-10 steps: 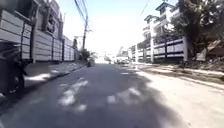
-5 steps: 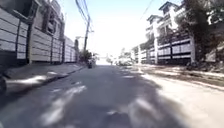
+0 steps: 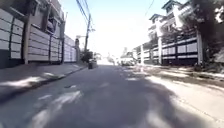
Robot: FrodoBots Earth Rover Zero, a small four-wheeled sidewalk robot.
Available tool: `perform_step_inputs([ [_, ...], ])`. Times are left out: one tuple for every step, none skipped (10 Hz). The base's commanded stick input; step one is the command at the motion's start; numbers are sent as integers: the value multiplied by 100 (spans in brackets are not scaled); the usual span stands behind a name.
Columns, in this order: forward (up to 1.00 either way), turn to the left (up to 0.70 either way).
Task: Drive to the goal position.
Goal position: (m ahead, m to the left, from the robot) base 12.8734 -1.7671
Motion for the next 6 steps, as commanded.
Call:
perform_step_inputs([
  [99, 0],
  [100, 0],
  [100, 0],
  [100, 0],
  [100, 0],
  [100, 0],
])
